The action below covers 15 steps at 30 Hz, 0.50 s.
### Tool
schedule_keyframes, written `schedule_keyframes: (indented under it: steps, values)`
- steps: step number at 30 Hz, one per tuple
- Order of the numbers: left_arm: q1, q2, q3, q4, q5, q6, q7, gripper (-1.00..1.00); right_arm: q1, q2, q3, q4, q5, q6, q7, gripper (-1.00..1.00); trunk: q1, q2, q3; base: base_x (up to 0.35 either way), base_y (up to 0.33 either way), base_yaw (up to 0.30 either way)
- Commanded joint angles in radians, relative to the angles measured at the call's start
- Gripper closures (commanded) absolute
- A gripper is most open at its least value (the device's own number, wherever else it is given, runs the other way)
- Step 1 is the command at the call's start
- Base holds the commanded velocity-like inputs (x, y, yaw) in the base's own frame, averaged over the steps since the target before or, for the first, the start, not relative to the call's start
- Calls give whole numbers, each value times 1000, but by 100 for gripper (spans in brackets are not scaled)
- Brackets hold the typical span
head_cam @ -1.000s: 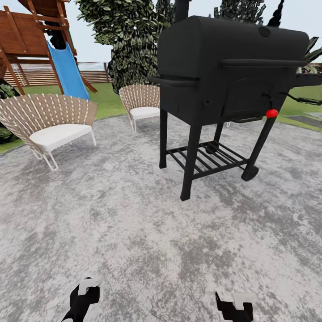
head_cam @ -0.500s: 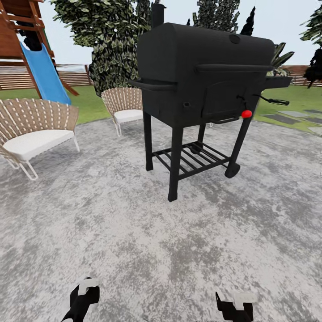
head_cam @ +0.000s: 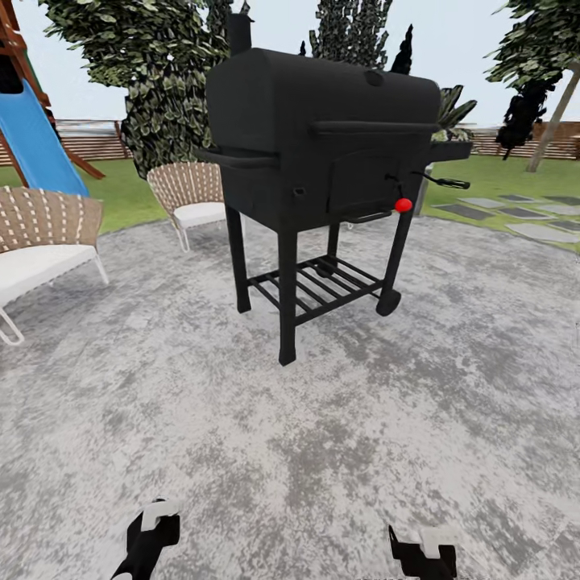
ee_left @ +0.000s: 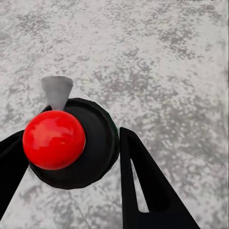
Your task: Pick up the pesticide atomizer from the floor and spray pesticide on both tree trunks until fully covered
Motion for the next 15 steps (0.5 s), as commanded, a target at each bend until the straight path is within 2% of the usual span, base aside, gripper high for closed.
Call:
schedule_keyframes:
  steps: [1,15]
  values:
    - [0,0,0,0,0,0,0,100,0,0,0,0,0,0,0,-100,0,0,1,0,0,-240]
    - [24,0,-2,-11,0,-3,-9,100,0,0,0,1,0,0,0,-100,0,0,10,0,0,-256]
